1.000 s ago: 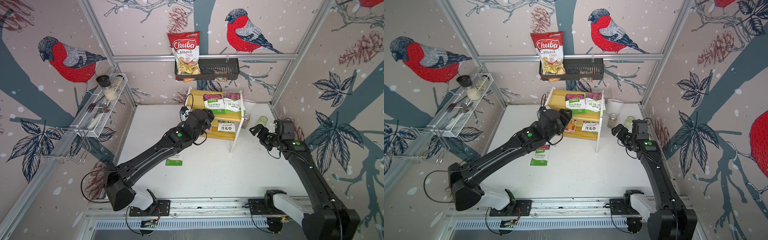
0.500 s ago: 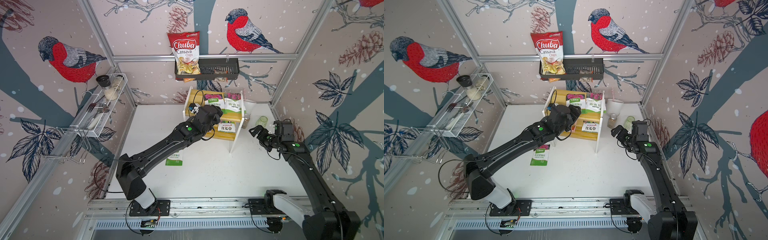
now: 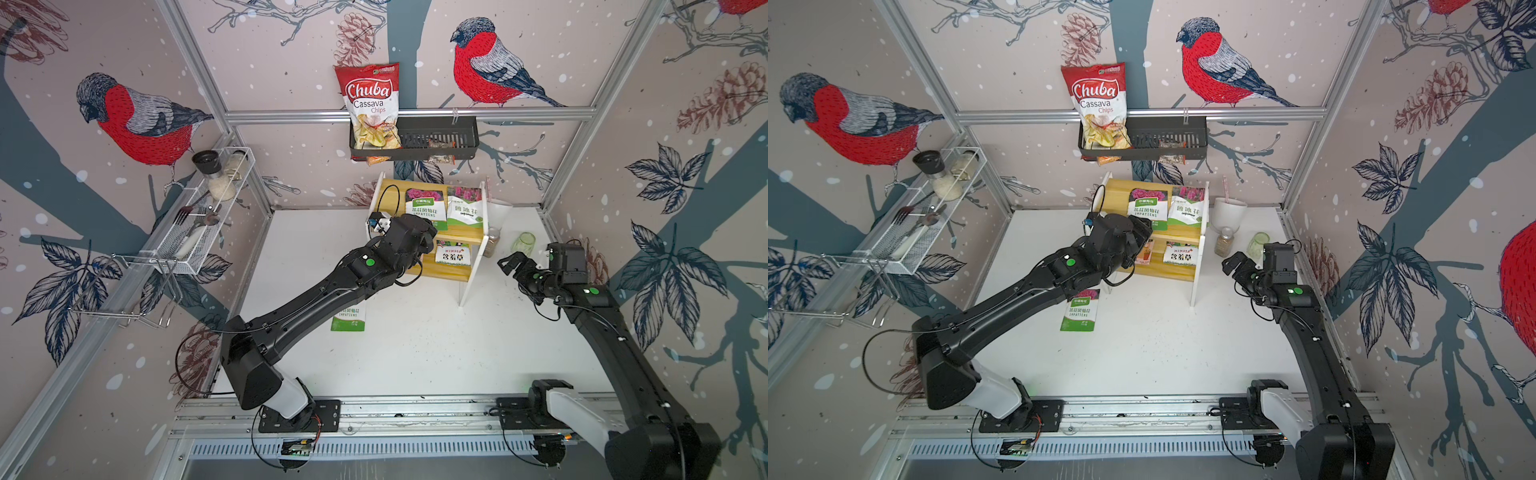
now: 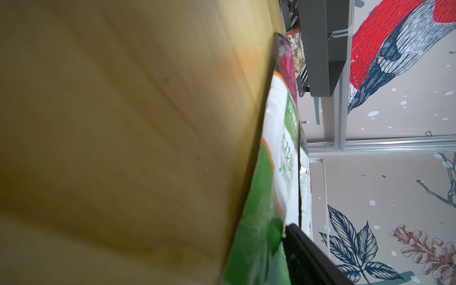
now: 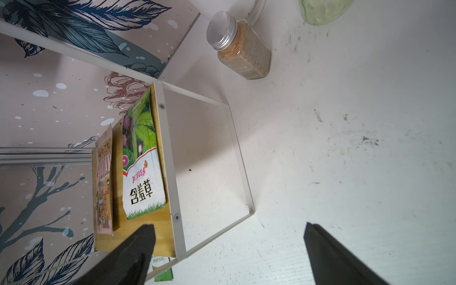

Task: Take the seed bag off the shelf
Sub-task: Pick up the seed packet from the shelf.

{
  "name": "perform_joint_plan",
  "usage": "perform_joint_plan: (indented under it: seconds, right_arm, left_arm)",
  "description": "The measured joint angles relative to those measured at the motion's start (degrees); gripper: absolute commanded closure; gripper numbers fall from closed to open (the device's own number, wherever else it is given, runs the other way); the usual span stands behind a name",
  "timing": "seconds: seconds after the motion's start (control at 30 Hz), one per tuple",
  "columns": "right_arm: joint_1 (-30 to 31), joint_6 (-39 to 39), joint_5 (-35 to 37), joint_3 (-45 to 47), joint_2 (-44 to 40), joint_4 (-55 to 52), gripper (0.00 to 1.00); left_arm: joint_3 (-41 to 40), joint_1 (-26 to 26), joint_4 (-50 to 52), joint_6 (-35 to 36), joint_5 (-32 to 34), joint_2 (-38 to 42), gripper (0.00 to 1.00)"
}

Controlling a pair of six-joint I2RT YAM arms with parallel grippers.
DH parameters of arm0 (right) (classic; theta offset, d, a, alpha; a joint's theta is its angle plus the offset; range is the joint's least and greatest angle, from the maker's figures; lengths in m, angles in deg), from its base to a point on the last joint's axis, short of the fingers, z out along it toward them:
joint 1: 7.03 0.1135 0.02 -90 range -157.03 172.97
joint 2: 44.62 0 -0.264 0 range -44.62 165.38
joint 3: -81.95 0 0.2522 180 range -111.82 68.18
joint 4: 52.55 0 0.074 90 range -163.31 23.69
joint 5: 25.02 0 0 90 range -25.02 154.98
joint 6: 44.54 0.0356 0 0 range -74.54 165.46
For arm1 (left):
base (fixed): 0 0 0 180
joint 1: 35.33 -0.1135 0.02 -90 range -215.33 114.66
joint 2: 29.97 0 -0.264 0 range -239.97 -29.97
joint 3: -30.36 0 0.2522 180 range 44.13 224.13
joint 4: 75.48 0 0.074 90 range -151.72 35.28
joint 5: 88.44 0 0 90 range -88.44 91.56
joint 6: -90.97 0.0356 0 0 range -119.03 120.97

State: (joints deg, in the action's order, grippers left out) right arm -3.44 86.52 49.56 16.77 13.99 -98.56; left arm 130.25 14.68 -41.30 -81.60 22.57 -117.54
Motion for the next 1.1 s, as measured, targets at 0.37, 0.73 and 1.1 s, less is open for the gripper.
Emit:
perform_joint_plan:
  seconds: [0.37, 0.73, 1.1]
  right_arm:
    - [0.0, 0.9, 0.0, 0.0, 0.2, 0.3, 0.00]
    - [0.0, 0.9, 0.0, 0.6, -0.3, 0.4, 0.00]
    - [0.0, 1.1, 0.0, 0.8, -0.2, 0.4, 0.00]
  left_arm:
    - [0.4, 0.0, -0.7, 0.4, -0.8, -0.2, 0.38]
    - [-0.1, 0.0, 1.2, 1.5, -1.6, 2.4, 0.43]
    - [-1.0, 0.0, 1.3, 2.7, -0.7, 3.8, 0.05]
